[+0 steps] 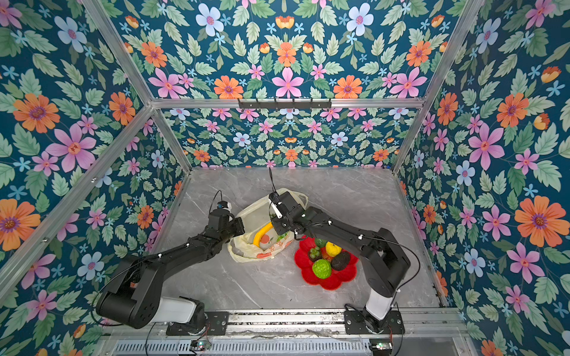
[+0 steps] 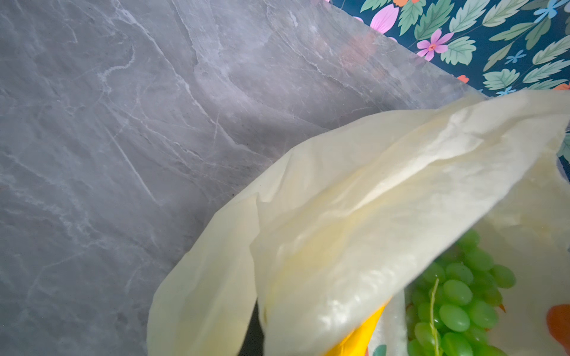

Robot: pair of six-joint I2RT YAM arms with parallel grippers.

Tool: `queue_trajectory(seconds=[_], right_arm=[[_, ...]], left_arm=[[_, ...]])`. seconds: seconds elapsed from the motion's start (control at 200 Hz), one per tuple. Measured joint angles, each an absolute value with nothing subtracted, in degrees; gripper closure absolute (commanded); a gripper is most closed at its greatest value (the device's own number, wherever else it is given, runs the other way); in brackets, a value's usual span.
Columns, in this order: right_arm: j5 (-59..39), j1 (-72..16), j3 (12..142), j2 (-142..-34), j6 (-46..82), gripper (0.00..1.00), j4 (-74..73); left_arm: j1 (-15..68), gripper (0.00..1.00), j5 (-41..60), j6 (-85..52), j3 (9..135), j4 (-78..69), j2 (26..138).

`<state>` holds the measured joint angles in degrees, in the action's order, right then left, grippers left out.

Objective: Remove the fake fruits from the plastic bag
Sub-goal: 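Lift the red apple out and carry it over the red plate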

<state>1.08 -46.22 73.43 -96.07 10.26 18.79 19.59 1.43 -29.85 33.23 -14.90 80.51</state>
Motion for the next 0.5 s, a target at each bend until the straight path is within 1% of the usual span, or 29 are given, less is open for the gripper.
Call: queue_trajectory(seconds=[0.335, 0.5], right_arm=[[1.30, -46.41, 61.49, -79.79, 18.83, 0.58, 20.53], [0.84, -44.45, 56.97, -73.65, 22.41, 0.59, 22.74]], left_arm=[[19.59, 1.00, 1.41, -29.85, 33.23, -14.92, 81.30], [19.59, 1.00, 1.37, -29.85, 33.23, -14.94, 81.38]])
